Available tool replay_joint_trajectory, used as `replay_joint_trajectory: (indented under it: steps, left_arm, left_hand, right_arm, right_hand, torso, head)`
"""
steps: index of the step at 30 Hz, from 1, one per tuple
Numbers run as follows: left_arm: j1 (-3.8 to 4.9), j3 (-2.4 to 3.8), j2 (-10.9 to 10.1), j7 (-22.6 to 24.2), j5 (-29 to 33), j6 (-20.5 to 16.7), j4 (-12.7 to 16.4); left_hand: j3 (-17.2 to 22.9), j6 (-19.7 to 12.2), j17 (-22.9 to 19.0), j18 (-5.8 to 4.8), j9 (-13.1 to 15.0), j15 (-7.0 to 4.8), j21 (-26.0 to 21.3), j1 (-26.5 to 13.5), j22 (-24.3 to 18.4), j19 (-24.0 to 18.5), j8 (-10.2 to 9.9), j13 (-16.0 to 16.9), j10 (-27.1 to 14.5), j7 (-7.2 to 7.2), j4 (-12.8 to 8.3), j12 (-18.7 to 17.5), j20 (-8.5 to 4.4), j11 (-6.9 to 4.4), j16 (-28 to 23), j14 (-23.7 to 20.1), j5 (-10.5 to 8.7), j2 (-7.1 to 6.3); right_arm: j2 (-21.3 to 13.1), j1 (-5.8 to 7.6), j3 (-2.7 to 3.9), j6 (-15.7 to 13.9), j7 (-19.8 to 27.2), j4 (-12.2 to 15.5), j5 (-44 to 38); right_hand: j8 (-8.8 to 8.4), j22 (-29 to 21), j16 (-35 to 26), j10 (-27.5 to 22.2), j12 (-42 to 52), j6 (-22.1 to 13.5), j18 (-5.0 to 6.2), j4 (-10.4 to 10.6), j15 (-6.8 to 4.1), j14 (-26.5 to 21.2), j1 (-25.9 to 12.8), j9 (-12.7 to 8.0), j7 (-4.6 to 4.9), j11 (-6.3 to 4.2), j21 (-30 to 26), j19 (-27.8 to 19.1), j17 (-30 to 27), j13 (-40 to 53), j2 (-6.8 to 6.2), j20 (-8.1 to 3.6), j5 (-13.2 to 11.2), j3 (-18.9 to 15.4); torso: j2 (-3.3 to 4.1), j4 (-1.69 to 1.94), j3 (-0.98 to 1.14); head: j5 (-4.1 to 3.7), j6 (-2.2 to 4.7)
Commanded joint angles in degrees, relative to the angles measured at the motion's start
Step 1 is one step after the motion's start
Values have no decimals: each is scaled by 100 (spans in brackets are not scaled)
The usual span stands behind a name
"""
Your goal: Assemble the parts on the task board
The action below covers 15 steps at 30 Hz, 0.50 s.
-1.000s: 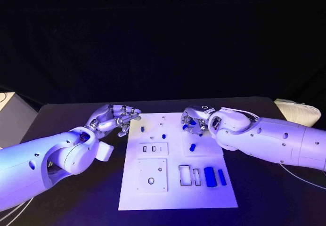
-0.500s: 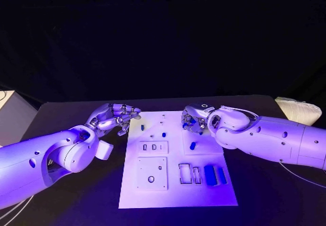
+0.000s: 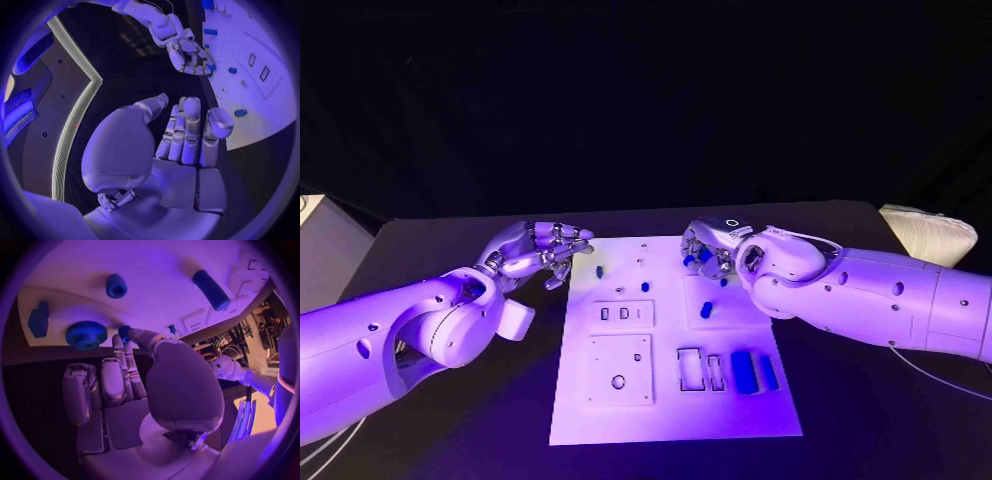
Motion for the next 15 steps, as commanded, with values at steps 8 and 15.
replay_joint_trajectory:
  steps: [8, 15]
  left_arm:
    - [4, 10, -6, 101, -61, 17, -48]
    - [4, 15, -34, 129, -29, 73, 34]
  left_hand:
    - [35, -166, -115, -23, 2, 25, -59, 73, -106, -133, -57, 20, -213, 17, -63, 37, 29, 34, -131, -124, 13, -8]
    - [36, -167, -125, -22, 2, 26, -61, 73, -108, -136, -57, 21, -218, 18, -64, 38, 30, 35, -140, -130, 13, -8]
  right_arm:
    - [42, 34, 19, -609, -372, 97, -238]
    - [216, 53, 30, -714, -366, 37, -230]
  right_hand:
    - [24, 666, 38, 100, 6, 7, -71, -38, -41, 88, 128, 26, 17, -53, 17, 194, 0, 40, 81, -44, 20, 59]
    - [24, 662, 38, 95, 1, -5, -70, -45, -38, 86, 118, 39, 21, -49, 14, 192, -9, 41, 72, -43, -2, 61]
  torso:
    - [16, 9, -16]
    - [31, 24, -13]
  head:
    - [-54, -6]
    - [9, 44]
